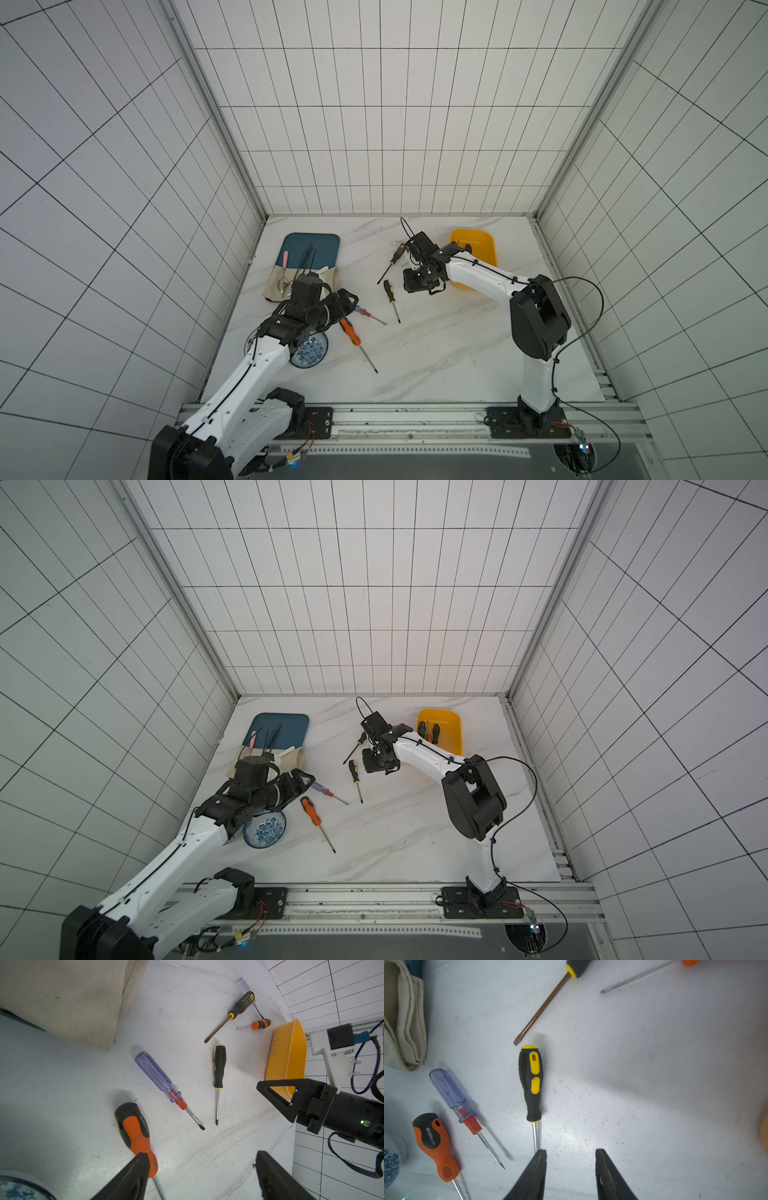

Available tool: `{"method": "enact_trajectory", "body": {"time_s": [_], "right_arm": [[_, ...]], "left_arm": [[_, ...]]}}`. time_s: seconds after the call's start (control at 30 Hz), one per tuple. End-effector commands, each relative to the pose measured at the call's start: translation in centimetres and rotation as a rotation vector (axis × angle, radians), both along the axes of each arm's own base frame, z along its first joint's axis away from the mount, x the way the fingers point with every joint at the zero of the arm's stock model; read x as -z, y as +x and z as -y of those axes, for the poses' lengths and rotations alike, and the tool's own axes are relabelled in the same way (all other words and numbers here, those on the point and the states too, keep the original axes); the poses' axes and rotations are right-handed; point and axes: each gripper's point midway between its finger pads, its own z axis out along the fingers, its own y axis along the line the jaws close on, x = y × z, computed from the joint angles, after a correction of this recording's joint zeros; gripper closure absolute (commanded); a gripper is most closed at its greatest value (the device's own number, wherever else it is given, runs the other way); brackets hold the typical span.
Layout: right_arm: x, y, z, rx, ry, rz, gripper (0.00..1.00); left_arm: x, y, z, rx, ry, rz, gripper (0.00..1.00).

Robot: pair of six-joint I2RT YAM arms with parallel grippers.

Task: Put the screwdriver on the desktop into the storage box
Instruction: Pick up the screwdriver from the center of the board.

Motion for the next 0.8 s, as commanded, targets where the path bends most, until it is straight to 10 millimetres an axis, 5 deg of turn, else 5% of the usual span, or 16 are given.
{"method": "enact_trajectory", "body": {"time_s": [0.0,0.4,0.77], "right_arm": [[-0.8,0.0,-2.4,-0.032,0.016,0.011,0.57],[1.3,0.0,-5.7,-0.088,-0.014,-0.008,0.59],[4.1,-0.3,-5.9,-0.102,-0.124,-0.037,0.61]], "left_arm": [[-0.3,-0.1,0.0,-0.003,-0.046,0.02,0.16],[-0.2,-0.3,0.2,0.019,-0.065,0.018,0.16],[0.1,-0.4,0.3,0.023,-0.068,0.011,0.16]]}}
